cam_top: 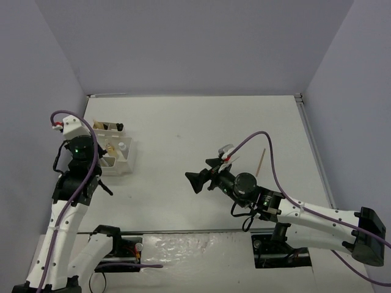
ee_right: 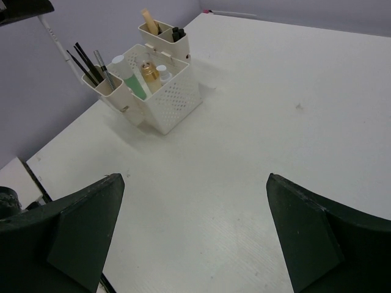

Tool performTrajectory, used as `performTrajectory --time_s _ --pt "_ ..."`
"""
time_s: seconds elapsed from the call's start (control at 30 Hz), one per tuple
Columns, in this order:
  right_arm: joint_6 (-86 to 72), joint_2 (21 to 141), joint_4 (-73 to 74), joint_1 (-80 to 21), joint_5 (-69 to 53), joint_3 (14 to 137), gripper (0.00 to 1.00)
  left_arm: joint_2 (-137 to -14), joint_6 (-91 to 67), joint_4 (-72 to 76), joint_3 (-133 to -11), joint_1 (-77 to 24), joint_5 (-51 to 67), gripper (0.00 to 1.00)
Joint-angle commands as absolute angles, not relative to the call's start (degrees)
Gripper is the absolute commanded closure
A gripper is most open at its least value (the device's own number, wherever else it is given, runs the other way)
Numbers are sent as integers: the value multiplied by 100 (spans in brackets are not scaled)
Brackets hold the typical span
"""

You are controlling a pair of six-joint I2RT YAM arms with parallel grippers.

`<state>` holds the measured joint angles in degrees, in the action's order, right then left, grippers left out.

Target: Organize the makeup

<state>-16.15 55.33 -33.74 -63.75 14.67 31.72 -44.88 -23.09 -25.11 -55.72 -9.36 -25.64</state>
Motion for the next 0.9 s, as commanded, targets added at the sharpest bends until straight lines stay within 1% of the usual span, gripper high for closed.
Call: performTrajectory --time_s 0.0,0.13,0.33,0.5,0.63,0.77,0.83,0.87 --pt "-1554 5086 -3594 -6331 1811 2969 0 -4845 -2137 -2092 -5864 -260 -2314 100" --pt "-1556 4765 -3516 -6311 1926 2766 0 -5089 -2256 -1683 -5600 -24 -1880 100" --pt "-1564 4588 -3481 -6293 1942 2646 0 -5343 -2486 -1120 -5406 438 -1338 100" --pt "-1578 4598 -3464 -6284 1950 2641 0 -5509 -2713 -1050 -5231 559 -1300 100" --pt "-1582 4657 -3523 -6284 1917 2619 0 -5623 -3002 -550 -4856 650 -1083 100" --pt "-1600 4730 -3542 -6275 1841 2632 0 -5740 -3189 -480 -4750 733 -1005 100" --pt "-1608 4729 -3542 -6275 1820 2620 0 -5740 -3207 -499 -4721 730 -1093 99" --pt "-1608 4721 -3550 -6275 1827 2612 0 -5716 -3204 -535 -4720 730 -1148 96"
